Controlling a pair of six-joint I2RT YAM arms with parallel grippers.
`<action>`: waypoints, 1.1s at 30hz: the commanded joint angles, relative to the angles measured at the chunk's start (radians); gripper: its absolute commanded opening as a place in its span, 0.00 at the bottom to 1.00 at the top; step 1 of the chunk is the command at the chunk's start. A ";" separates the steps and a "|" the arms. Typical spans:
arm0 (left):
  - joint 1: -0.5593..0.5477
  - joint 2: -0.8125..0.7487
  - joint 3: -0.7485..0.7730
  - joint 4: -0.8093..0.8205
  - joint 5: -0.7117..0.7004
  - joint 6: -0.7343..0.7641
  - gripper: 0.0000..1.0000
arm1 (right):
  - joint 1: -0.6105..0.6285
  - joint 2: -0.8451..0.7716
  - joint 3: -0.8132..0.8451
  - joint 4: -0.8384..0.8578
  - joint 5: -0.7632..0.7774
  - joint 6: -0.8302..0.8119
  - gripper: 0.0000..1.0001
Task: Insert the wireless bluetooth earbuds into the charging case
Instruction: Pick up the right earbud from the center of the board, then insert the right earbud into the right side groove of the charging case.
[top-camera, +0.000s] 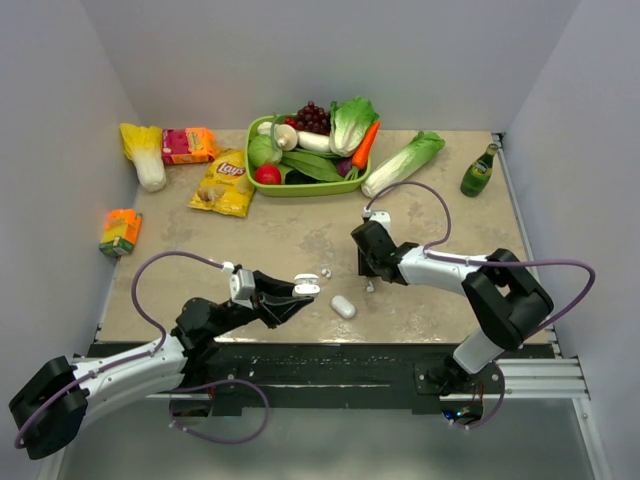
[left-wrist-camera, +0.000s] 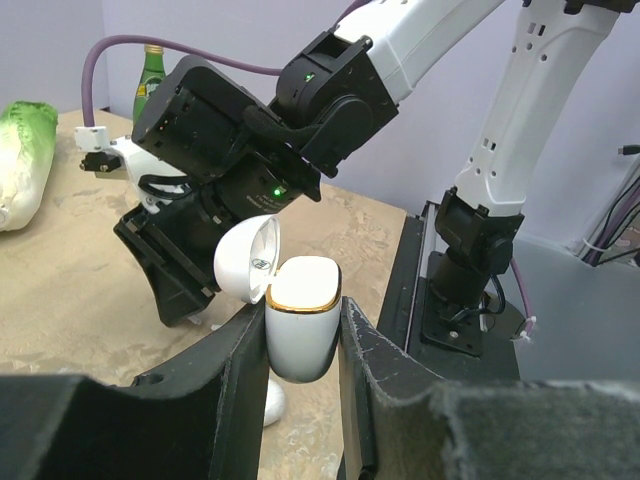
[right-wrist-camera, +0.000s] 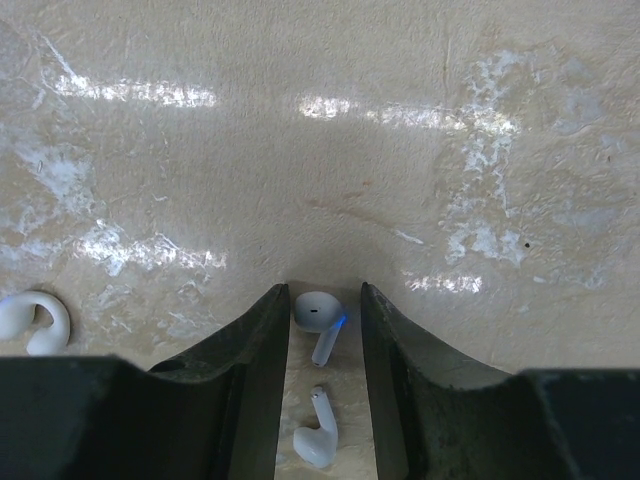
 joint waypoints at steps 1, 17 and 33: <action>-0.006 -0.011 -0.111 0.079 0.010 -0.001 0.00 | 0.013 0.018 -0.002 -0.074 0.003 0.027 0.37; -0.007 -0.010 -0.108 0.083 -0.001 -0.007 0.00 | 0.015 -0.089 -0.016 -0.045 -0.018 0.027 0.02; -0.011 0.016 -0.081 0.118 -0.053 -0.007 0.00 | 0.015 -0.315 -0.002 -0.011 0.022 -0.074 0.00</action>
